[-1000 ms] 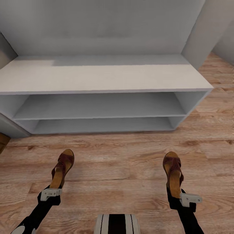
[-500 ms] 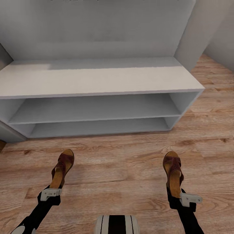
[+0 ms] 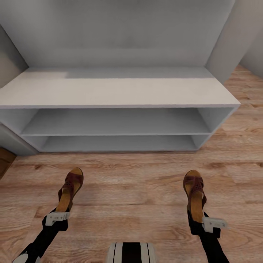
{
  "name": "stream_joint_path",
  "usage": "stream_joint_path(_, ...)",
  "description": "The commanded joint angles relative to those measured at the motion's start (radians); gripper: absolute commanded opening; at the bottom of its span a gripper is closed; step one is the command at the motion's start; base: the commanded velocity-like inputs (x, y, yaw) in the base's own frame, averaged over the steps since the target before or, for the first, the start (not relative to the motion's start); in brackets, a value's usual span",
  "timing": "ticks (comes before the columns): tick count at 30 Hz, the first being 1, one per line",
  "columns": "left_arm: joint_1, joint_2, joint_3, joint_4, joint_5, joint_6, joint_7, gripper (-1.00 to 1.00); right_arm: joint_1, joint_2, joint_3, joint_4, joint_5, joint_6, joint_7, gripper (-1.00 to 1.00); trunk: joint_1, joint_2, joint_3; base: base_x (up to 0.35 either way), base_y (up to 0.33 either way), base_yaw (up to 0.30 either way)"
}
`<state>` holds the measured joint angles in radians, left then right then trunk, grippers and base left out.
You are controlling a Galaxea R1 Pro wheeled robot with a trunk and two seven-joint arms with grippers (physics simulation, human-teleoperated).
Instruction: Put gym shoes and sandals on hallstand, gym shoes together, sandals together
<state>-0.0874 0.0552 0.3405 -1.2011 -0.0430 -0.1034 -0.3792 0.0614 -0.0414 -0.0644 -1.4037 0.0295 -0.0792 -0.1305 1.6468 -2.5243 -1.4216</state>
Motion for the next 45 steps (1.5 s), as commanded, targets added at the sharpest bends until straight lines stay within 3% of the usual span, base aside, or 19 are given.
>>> stream_joint_path(1,0.000,0.000,0.000,0.000,-0.003,-0.001,0.000,-1.00,0.000,0.000,0.000,0.000,-0.001,0.000,0.002,-1.00,0.000,0.000,0.001,0.000,0.000,0.221)
stream_joint_path(14,0.000,0.000,0.000,0.000,-0.003,-0.002,0.000,-1.00,0.000,0.000,0.000,-0.001,-0.001,0.000,0.002,-1.00,0.000,0.000,0.010,0.000,0.000,0.163)
stream_joint_path(45,0.000,0.000,0.000,0.000,-0.003,-0.002,0.000,-1.00,0.002,0.000,0.000,-0.001,-0.003,-0.001,0.002,-1.00,0.000,0.000,0.052,0.000,0.000,0.011)
